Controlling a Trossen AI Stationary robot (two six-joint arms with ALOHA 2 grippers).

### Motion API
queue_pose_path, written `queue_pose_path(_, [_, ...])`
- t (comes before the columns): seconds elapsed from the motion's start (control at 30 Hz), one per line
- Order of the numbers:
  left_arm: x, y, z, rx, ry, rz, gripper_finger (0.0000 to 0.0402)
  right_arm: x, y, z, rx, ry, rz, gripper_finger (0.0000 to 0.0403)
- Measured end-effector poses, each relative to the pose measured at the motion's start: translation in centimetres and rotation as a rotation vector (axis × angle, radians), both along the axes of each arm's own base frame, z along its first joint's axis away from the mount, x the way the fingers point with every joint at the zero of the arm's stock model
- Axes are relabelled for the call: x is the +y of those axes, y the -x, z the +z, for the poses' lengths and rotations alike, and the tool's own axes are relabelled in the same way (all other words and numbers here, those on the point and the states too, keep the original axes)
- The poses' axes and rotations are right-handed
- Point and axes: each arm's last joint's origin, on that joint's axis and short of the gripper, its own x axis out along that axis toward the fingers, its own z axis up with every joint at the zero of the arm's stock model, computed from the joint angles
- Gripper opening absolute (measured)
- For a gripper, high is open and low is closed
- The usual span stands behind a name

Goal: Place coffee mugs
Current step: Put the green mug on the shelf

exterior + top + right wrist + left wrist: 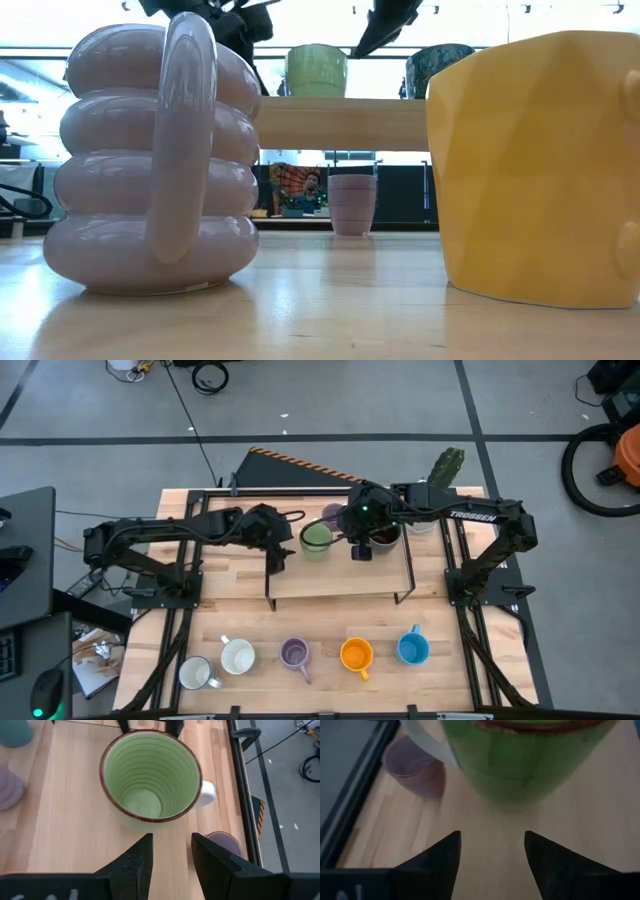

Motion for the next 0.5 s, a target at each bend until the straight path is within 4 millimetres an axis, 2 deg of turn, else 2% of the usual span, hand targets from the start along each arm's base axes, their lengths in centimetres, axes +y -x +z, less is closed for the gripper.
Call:
queue_pose_path(0.3, [0.1, -1.1, -1.1, 0.012, 0.023, -0.042, 0.0235, 0.0, -0.1, -0.2, 0.003, -0.026, 0.010, 0.0140])
queue_pose_path(0.5, [0.2, -1.9, -1.8, 0.010, 0.015, -0.051, 0.0235, 0.2, -1.0, -1.2, 0.037, -0.047, 0.011, 0.0140])
